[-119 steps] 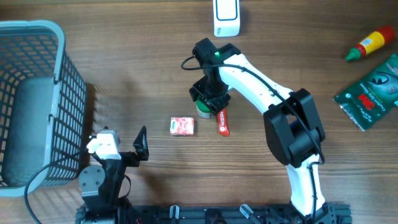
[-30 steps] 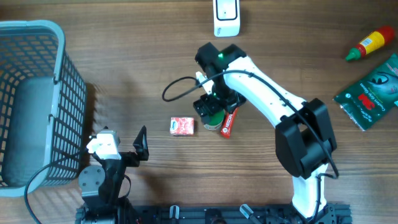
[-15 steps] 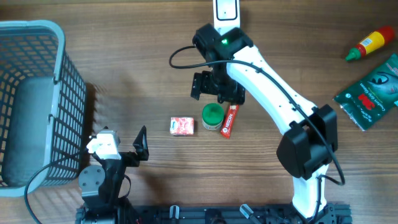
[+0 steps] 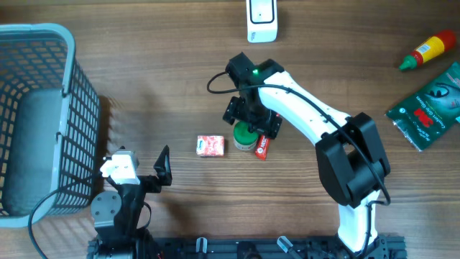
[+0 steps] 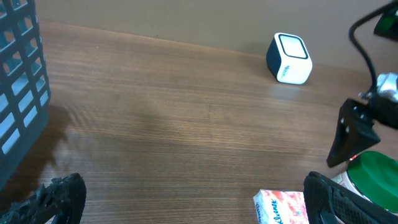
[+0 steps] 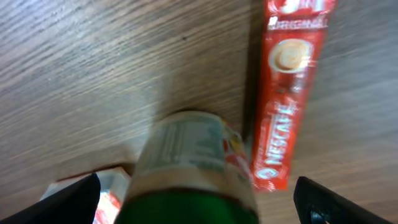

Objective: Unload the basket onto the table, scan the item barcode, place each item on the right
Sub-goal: 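Adjust the grip on the jar and lift it slightly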

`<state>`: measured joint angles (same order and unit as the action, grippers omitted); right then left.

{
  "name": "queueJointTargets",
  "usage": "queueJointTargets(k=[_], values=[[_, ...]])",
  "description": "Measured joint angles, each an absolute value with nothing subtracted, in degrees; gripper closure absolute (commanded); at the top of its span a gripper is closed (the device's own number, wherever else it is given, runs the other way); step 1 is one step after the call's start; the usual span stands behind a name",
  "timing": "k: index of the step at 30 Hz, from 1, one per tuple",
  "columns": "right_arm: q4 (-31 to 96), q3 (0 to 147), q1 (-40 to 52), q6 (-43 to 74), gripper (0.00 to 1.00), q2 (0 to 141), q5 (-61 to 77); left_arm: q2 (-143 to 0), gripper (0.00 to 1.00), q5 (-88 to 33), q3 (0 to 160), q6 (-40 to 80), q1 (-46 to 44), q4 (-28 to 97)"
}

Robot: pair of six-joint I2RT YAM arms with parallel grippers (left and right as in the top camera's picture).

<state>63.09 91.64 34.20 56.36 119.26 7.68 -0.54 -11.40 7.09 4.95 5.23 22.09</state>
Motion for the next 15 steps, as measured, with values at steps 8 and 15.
queueJointTargets(k=[8, 15], values=[[59.0, 87.1, 34.2, 57.0, 0.09, 119.3, 10.5, -0.5, 0.00, -11.4, 7.1, 5.0, 5.2, 22.1], [58.3, 87.1, 35.1, 57.0, 0.09, 119.3, 12.8, -0.5, 0.00, -11.4, 7.1, 5.0, 5.2, 22.1]])
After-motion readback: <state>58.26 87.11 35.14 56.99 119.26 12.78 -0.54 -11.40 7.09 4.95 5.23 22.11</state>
